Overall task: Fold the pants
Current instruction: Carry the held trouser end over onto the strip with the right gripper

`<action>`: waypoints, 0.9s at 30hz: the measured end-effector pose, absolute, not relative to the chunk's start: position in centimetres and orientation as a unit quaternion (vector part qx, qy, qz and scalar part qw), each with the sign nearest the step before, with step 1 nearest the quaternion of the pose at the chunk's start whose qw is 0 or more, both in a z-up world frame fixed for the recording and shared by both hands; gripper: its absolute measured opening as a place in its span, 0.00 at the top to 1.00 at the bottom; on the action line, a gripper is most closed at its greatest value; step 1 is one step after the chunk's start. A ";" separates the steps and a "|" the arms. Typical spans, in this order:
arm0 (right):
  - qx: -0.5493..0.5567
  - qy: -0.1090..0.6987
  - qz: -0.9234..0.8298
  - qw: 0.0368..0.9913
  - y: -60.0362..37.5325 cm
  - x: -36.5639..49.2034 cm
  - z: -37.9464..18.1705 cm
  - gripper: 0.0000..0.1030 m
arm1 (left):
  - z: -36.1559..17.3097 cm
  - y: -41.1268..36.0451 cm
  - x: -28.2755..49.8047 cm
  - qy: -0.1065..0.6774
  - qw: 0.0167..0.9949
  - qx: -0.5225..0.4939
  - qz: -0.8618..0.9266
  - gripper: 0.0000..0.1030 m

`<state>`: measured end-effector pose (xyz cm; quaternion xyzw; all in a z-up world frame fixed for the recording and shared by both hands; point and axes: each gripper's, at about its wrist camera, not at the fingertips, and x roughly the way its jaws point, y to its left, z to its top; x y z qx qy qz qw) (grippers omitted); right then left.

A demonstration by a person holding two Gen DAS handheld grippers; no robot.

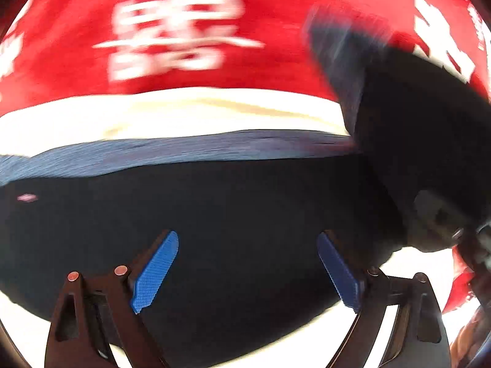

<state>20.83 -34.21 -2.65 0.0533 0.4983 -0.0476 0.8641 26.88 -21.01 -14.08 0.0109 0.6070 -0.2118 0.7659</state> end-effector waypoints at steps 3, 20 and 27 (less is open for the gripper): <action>-0.011 0.537 -0.064 0.841 -29.3 22.1 -7.3 0.76 | -15.5 -16.1 28.3 0.620 0.765 0.003 -0.173 0.10; 0.428 0.503 -0.035 0.750 -39.6 16.3 -8.3 0.43 | -11.2 -12.8 31.7 0.642 0.704 -0.056 -0.299 0.10; 0.585 0.458 -0.030 0.668 -43.3 14.9 -12.7 0.51 | -11.4 -18.3 27.9 0.662 0.669 -0.012 -0.336 0.23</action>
